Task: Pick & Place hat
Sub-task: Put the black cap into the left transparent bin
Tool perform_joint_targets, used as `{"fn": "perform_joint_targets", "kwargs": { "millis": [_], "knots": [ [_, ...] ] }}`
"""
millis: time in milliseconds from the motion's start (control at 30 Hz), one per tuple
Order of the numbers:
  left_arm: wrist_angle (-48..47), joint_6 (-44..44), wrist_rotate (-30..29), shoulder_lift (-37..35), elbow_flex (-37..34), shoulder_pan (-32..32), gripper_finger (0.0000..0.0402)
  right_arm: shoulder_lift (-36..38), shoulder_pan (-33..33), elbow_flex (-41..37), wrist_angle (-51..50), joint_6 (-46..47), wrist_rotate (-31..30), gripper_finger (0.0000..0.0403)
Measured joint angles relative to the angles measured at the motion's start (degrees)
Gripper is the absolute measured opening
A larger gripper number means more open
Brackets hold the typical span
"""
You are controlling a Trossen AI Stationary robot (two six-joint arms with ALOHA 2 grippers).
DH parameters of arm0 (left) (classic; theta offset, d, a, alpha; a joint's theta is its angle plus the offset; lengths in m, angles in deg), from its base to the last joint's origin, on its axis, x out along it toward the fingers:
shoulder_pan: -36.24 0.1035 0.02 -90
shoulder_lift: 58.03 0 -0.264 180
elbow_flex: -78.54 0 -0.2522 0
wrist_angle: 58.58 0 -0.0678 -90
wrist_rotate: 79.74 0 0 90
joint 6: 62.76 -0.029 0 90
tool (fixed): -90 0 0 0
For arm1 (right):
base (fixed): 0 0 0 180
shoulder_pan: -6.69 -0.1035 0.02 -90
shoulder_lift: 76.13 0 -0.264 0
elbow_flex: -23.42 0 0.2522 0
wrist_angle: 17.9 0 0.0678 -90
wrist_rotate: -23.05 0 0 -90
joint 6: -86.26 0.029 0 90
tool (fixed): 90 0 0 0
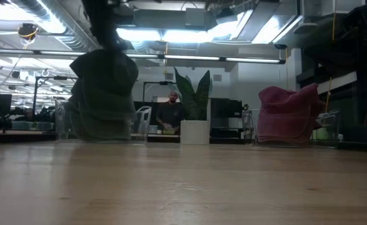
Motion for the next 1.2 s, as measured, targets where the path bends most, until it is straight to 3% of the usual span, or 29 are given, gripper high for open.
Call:
{"fn": "perform_joint_targets", "kwargs": {
  "millis": [233,400,800,1200],
  "knots": [
    [6.4,3.2,5.9,0.0,-5.2,-0.2,0.0003,0.0,0.0,0.0,0.0,0.0,0.0,0.0016],
    [12.5,3.2,6.4,0.0,-11.4,-0.6,0.0003,0.0,0.0,0.0,0.0,0.0,0.0,0.0016],
    [13.6,3.5,6.7,0.0,-18.9,1.6,0.0006,0.0,0.0,0.0,0.0,0.0,0.0,0.0016],
    [16.0,6.2,13.9,1.2,-23.9,3.2,0.0059,0.0,0.0,0.0,0.0,0.0,0.0,0.0016]
  ]
}}
